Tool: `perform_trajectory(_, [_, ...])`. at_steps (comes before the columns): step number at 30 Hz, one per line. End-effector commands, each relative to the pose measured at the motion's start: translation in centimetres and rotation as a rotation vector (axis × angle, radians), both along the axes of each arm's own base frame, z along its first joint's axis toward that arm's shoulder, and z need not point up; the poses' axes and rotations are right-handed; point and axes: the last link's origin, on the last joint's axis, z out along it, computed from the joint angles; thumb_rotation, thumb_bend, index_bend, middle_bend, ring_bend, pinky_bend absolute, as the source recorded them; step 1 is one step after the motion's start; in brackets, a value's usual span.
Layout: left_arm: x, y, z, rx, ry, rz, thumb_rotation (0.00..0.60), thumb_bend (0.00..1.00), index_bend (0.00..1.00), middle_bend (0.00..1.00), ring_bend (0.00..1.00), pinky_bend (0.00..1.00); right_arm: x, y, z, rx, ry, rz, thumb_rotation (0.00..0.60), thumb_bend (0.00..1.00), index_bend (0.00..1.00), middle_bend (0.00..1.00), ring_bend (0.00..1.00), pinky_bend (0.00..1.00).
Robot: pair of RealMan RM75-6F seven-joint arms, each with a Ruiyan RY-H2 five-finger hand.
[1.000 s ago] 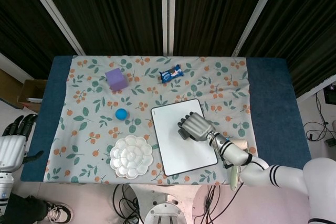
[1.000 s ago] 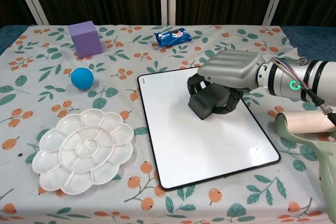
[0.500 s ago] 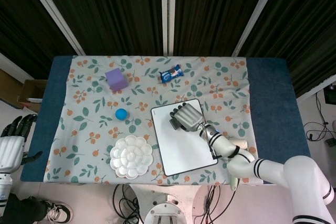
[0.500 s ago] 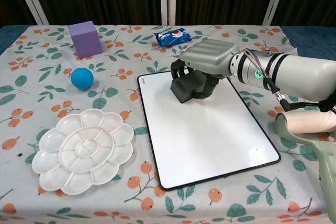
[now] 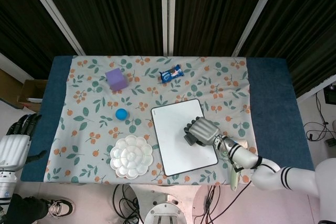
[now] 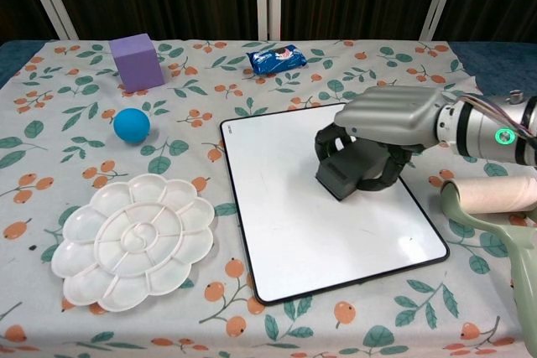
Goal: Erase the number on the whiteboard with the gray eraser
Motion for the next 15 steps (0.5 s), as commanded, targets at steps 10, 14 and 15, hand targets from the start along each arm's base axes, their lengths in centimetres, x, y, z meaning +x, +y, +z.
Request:
perform_trajectory(10, [0.1,0.2,0.0,-0.005,0.004,-0.002,0.600,0.00,0.09,0.08,0.06,0.19,-2.2,-0.6,1.0,-0.032,0.036,-0.063,0.600,0.28,0.98,0.82,0.73,0.82])
perform_trajectory(14, [0.1,0.3,0.1,-0.001,0.005,-0.001,0.600,0.00,0.09,0.08,0.06,0.19,-2.0,-1.3,-0.2,-0.046,0.041,-0.057,0.600,0.28,0.98,0.82,0.73,0.82])
perform_trajectory(15, [0.1,0.2,0.1,-0.001,0.005,-0.001,0.600,0.00,0.09,0.08,0.06,0.19,-2.0,-1.6,-0.4,-0.056,0.037,-0.058,0.600,0.28,0.98,0.82,0.73,0.82])
